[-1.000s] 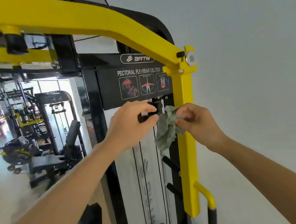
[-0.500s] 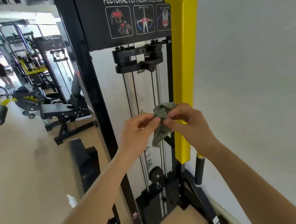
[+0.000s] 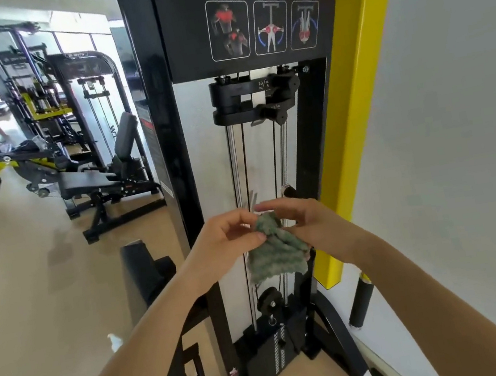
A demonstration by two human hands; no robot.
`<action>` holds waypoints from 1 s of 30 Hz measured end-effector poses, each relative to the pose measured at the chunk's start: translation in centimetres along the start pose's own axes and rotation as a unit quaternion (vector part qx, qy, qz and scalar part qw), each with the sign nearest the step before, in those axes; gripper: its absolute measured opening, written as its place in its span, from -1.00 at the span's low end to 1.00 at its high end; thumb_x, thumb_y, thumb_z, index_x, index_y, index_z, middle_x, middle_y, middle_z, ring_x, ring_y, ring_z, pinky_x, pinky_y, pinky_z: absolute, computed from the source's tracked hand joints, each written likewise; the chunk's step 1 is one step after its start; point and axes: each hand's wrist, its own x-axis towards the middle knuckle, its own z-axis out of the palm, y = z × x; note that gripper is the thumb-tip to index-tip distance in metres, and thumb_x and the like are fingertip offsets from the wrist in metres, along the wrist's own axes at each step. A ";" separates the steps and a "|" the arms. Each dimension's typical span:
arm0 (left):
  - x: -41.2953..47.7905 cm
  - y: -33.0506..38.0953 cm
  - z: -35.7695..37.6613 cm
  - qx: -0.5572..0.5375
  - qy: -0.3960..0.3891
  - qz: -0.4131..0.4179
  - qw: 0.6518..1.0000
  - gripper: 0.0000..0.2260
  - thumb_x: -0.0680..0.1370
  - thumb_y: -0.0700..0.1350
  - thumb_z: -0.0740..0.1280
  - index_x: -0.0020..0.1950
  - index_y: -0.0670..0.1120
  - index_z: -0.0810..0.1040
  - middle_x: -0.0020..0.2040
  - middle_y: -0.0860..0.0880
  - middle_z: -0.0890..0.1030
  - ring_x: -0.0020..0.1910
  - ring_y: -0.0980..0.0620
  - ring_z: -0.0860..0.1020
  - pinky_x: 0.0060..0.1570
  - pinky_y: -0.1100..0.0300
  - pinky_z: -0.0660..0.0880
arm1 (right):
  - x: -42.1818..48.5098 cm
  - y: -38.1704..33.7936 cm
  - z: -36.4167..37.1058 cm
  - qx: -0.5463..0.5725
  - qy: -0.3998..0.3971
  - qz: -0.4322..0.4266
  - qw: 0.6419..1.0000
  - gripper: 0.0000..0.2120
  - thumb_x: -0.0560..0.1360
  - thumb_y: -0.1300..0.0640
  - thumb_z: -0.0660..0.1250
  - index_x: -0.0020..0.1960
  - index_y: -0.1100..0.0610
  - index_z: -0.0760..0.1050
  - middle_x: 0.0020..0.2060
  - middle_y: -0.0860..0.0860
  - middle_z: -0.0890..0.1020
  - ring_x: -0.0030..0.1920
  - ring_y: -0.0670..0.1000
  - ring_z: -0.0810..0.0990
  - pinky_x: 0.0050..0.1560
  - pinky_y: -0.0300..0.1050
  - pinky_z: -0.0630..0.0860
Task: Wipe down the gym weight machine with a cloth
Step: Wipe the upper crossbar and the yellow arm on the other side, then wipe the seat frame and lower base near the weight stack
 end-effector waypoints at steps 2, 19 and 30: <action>0.2 -0.4 -1.2 -0.005 -0.020 -0.003 1.000 -0.85 0.57 -0.25 0.41 -0.06 0.02 0.65 0.01 -0.03 0.70 0.07 -0.03 0.67 0.16 -0.04 0.61 | 0.9 -0.4 0.2 -0.058 0.020 -0.010 0.998 -0.71 0.53 0.28 0.42 0.21 0.05 0.64 0.04 -0.06 0.70 0.14 -0.07 0.64 0.15 -0.01 0.63; 1.5 -3.8 -8.6 0.135 -0.032 0.023 0.990 -0.94 0.53 -0.15 0.48 -0.05 0.02 0.71 -0.15 0.07 0.72 -0.13 0.10 0.69 0.02 0.10 0.64 | 4.2 -1.8 2.6 0.016 0.288 -0.057 0.956 -0.90 0.46 0.23 0.51 -0.13 0.04 0.71 -0.19 -0.06 0.67 -0.21 -0.06 0.63 -0.20 -0.22 0.56; 5.0 0.1 -14.2 0.166 0.287 0.092 0.939 -0.96 0.61 -0.03 0.36 -0.04 0.08 0.57 -0.34 0.10 0.66 -0.39 0.17 0.64 -0.29 0.18 0.63 | 13.2 -6.3 5.3 0.131 0.336 -0.105 0.927 -0.90 0.55 0.27 0.40 -0.07 0.15 0.69 -0.29 0.08 0.71 -0.33 0.02 0.66 -0.33 -0.19 0.58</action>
